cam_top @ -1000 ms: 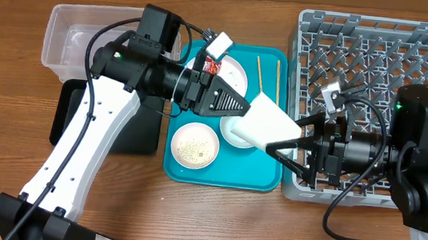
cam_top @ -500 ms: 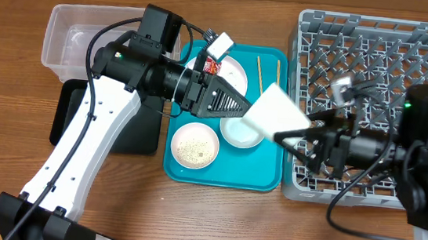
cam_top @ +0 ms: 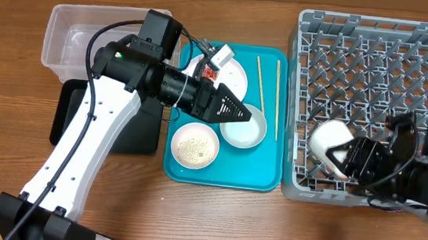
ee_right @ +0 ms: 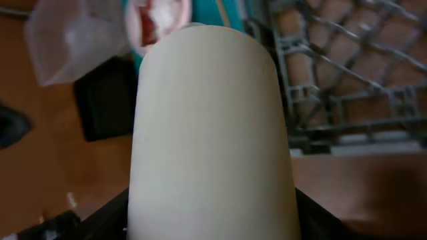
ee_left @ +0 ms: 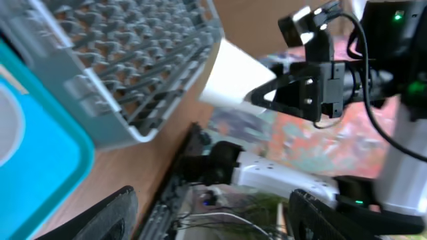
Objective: Sort waste into correct bins and load items into the dishwasher
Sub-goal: 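Lower the white cup into the dish rack with the right gripper, then grasp the pink bowl of rice with the left gripper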
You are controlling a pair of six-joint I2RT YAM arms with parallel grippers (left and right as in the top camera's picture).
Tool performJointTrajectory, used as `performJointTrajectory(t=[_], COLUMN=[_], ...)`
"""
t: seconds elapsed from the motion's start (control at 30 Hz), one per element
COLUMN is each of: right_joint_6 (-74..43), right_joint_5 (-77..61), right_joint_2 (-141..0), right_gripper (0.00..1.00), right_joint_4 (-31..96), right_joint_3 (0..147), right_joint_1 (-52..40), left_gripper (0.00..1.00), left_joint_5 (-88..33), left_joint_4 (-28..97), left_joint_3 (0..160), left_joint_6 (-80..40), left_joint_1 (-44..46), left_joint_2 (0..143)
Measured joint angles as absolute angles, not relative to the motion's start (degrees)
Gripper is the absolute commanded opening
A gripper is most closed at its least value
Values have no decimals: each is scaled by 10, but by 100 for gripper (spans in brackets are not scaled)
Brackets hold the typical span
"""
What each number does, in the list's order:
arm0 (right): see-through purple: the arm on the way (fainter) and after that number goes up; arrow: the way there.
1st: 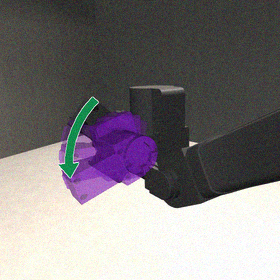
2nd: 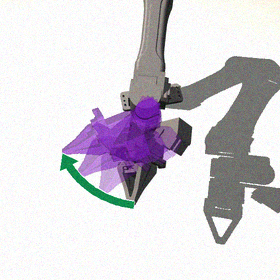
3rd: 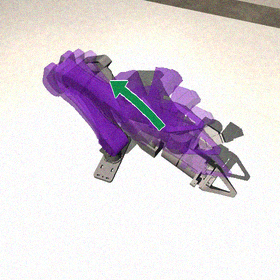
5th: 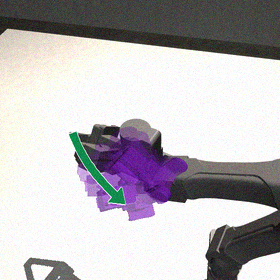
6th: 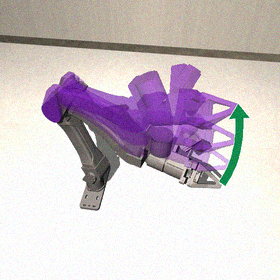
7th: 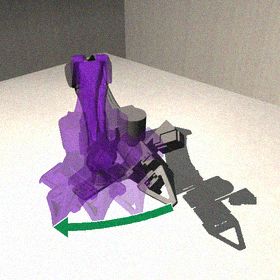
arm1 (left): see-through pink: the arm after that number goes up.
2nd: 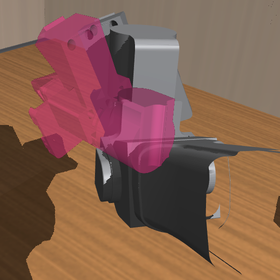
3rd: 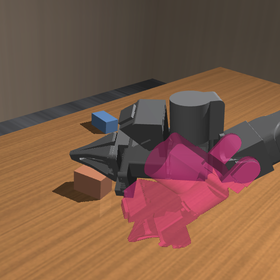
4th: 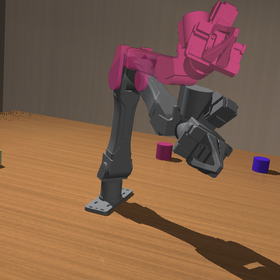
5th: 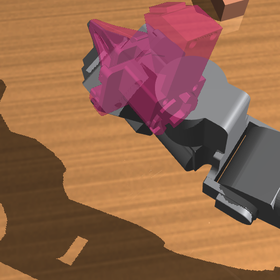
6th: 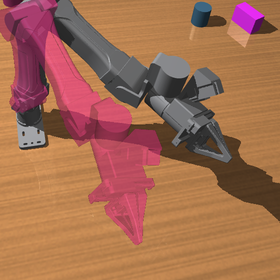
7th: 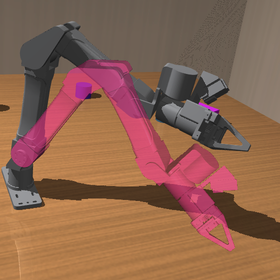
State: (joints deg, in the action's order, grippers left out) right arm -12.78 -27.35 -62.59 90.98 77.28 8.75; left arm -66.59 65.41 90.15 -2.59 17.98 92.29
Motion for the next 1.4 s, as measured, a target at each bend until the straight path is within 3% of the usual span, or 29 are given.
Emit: performJointTrajectory(t=[0.17,0.4,0.6,0.73,0.93,1.13,1.4], right_joint_6=[-146,-162,-185,-198,-193,-179,-177], right_joint_5=[-209,-170,-146,-126,-136,-157,-165], right_joint_2=[-691,-765,-812,-824,-814,-744,-656], right_gripper=[60,61,82,87,87,87,87], right_joint_4=[969,929,907,873,847,805,771], right_joint_3=[771,735,697,687,732,867,916], right_joint_1=[84,29,3,2,2,2,2], left_gripper=[75,74,74,74,67,61,45], left_joint_5=[-639,-628,-618,-607,-578,-404,-81], left_joint_4=[654,662,674,680,705,768,708], left_joint_3=[901,901,901,901,902,901,831], left_joint_6=[-26,-26,-26,-26,-26,-57,-212], left_joint_1=[180,180,180,180,180,210,368], left_joint_2=[923,923,923,923,923,923,923])
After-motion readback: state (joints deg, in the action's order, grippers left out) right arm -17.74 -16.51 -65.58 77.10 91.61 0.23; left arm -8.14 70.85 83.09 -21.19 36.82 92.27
